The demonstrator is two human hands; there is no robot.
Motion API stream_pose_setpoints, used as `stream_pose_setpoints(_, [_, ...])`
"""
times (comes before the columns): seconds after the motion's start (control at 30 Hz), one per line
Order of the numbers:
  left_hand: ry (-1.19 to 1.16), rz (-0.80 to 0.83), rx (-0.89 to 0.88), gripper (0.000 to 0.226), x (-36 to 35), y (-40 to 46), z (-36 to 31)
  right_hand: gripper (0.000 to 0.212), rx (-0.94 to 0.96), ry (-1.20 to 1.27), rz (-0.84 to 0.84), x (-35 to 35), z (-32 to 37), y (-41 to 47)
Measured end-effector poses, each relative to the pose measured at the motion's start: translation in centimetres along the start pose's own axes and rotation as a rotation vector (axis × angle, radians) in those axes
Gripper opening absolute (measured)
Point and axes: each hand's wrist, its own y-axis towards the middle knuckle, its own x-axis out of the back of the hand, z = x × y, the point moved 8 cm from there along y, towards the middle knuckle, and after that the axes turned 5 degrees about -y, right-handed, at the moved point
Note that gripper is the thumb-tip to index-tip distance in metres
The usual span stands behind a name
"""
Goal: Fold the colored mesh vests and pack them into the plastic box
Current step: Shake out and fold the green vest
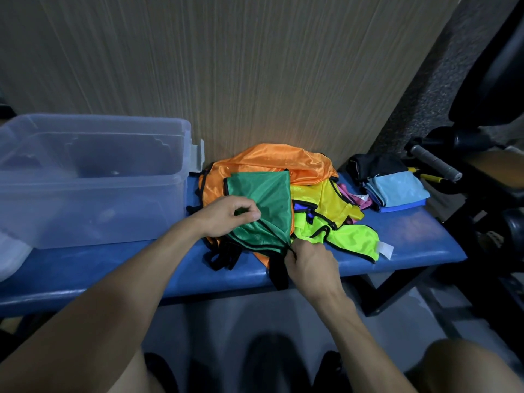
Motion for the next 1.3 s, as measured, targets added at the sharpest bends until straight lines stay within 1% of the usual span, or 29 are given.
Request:
stream_pose_setpoints(0.07, [-0.030, 0.029, 0.009, 0.017, -0.2, -0.2, 0.0, 0.016, 0.089, -0.129, -0.051, 0.4, 0.8, -0.5])
stream_pose_setpoints(0.1, [-0.049, 0.049, 0.014, 0.015, -0.3, -0.3, 0.0, 0.014, 0.120, -0.160, -0.097, 0.5, 1.1, -0.9])
stream_pose_setpoints(0.13, [-0.060, 0.065, 0.016, 0.014, -0.3, -0.4, -0.1, 0.016, 0.142, -0.168, -0.129, 0.6, 1.3, -1.2])
stream_pose_setpoints(0.2, [-0.066, 0.094, 0.018, 0.012, -0.4, -0.6, -0.2, 0.038, 0.164, -0.171, -0.147, 0.4, 1.4, -1.6])
stream_pose_setpoints(0.23, [-0.052, 0.109, 0.018, 0.011, -0.3, -0.8, -0.3, 0.044, 0.174, -0.163, -0.179, 0.6, 1.3, -1.5])
stream_pose_setpoints(0.27, [-0.020, 0.115, 0.019, 0.014, 0.0, -1.1, -0.4, 0.044, 0.179, -0.150, -0.202, 0.7, 1.2, -1.4])
stream_pose_setpoints(0.3, [0.022, 0.115, 0.017, 0.015, 0.4, -1.4, -0.6, 0.038, 0.198, -0.135, -0.221, 0.9, 1.3, -1.5])
stream_pose_setpoints(0.4, [0.249, 0.102, -0.018, 0.009, 1.7, -2.0, -1.0, 0.018, 0.330, -0.083, -0.278, 1.3, 2.2, -2.0])
stream_pose_setpoints(0.43, [0.320, 0.114, -0.025, 0.010, 1.7, -2.2, -1.1, 0.018, 0.369, -0.064, -0.282, 1.3, 2.3, -2.2])
stream_pose_setpoints(0.47, [0.378, 0.137, -0.016, 0.013, 1.7, -2.4, -1.0, 0.021, 0.391, -0.041, -0.275, 1.4, 2.3, -2.2])
stream_pose_setpoints(0.53, [0.448, 0.181, 0.045, 0.025, 1.5, -2.5, -0.4, 0.029, 0.379, 0.009, -0.282, 2.1, 1.9, -1.2])
stream_pose_setpoints(0.6, [0.463, 0.165, 0.094, 0.042, 1.9, -2.4, 0.1, 0.033, 0.326, 0.063, -0.303, 2.8, 1.5, 0.4])
stream_pose_setpoints(0.63, [0.442, 0.116, 0.108, 0.049, 2.3, -2.2, 0.0, 0.032, 0.282, 0.114, -0.285, 2.8, 1.2, 1.4])
stream_pose_setpoints(0.67, [0.423, 0.036, 0.121, 0.052, 2.9, -2.0, -0.1, 0.029, 0.227, 0.184, -0.251, 2.7, 1.0, 2.4])
stream_pose_setpoints(0.7, [0.423, -0.054, 0.139, 0.047, 3.5, -1.7, -0.2, 0.026, 0.163, 0.260, -0.214, 2.4, 0.8, 3.5])
stream_pose_setpoints(0.73, [0.444, -0.160, 0.168, 0.038, 4.2, -1.3, -0.2, 0.026, 0.100, 0.321, -0.182, 2.2, 0.6, 4.4])
stream_pose_setpoints(0.8, [0.499, -0.378, 0.277, 0.020, 5.6, -0.6, 0.0, 0.030, 0.000, 0.383, -0.143, 1.9, 0.2, 6.3])
stream_pose_setpoints(0.83, [0.502, -0.448, 0.348, 0.023, 6.1, -0.3, 0.3, 0.034, -0.047, 0.391, -0.120, 1.7, 0.1, 7.1])
stream_pose_setpoints(0.9, [0.470, -0.503, 0.458, 0.034, 6.5, 0.6, 1.4, 0.043, -0.138, 0.410, -0.072, 0.8, -0.3, 8.0])
stream_pose_setpoints(0.97, [0.441, -0.511, 0.509, 0.032, 6.5, 1.6, 2.5, 0.050, -0.188, 0.451, -0.043, -0.3, -0.7, 8.2])
stream_pose_setpoints(1.03, [0.438, -0.530, 0.510, 0.026, 6.6, 2.2, 3.2, 0.056, -0.203, 0.487, -0.026, -1.0, -0.8, 7.7])
stream_pose_setpoints(1.07, [0.439, -0.556, 0.492, 0.028, 6.7, 2.5, 3.3, 0.059, -0.202, 0.496, -0.024, -1.3, -0.9, 7.4])
stream_pose_setpoints(1.13, [0.413, -0.643, 0.454, 0.028, 7.3, 2.8, 2.9, 0.063, -0.203, 0.508, -0.016, -1.5, -0.8, 6.5])
stream_pose_setpoints(1.2, [0.320, -0.726, 0.434, 0.021, 7.8, 2.9, 2.4, 0.066, -0.197, 0.526, -0.001, -1.8, -0.4, 5.3])
stream_pose_setpoints(1.23, [0.288, -0.746, 0.426, 0.018, 7.9, 3.0, 2.3, 0.066, -0.194, 0.527, 0.004, -1.9, -0.1, 4.6])
stream_pose_setpoints(1.3, [0.313, -0.721, 0.433, 0.018, 7.5, 3.4, 2.6, 0.066, -0.184, 0.506, -0.007, -2.3, 0.4, 3.5])
